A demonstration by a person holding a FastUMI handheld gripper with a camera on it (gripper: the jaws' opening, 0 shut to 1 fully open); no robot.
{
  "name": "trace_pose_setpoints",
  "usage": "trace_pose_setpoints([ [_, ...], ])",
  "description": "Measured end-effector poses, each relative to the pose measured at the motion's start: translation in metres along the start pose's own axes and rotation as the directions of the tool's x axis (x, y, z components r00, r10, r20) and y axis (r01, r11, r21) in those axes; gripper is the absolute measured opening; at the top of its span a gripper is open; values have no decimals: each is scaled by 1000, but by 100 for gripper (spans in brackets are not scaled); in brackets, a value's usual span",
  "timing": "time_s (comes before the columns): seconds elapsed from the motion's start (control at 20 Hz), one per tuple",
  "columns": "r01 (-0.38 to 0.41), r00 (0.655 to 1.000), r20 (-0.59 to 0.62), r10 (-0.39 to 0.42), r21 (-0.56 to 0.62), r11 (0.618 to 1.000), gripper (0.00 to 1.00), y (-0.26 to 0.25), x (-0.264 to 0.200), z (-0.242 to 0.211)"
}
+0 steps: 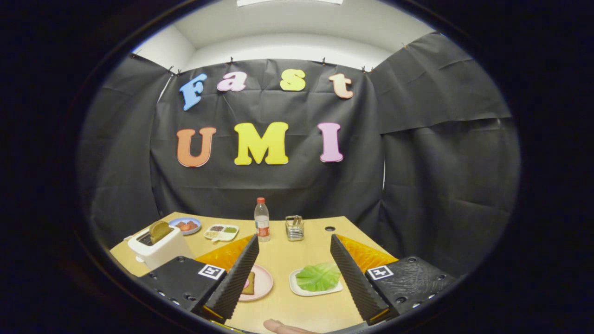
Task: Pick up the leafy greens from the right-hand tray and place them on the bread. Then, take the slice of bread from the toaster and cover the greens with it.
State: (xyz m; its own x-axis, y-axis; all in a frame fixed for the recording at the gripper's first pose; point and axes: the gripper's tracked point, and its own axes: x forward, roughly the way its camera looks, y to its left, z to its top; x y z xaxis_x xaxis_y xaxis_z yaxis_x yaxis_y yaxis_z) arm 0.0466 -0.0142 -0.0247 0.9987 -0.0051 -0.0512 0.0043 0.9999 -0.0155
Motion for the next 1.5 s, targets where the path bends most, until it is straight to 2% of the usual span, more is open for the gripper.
trace_pose_setpoints([
  [0.45,153,970,-190,-154,-18,988,95,-88,135,-94],
  [0.6,144,949,-276,-152,-50,988,95,-103,174,-130],
  [0.75,122,914,-375,-153,-106,987,96,-109,198,-169],
  [1.15,117,835,-518,-184,-159,980,94,-124,222,-225],
  [1.2,110,826,-535,-176,-154,982,85,-123,221,-229],
  [1.35,78,826,-545,-143,-140,987,60,-116,224,-231],
  [1.5,122,824,-530,-202,-182,976,34,-128,222,-224],
])
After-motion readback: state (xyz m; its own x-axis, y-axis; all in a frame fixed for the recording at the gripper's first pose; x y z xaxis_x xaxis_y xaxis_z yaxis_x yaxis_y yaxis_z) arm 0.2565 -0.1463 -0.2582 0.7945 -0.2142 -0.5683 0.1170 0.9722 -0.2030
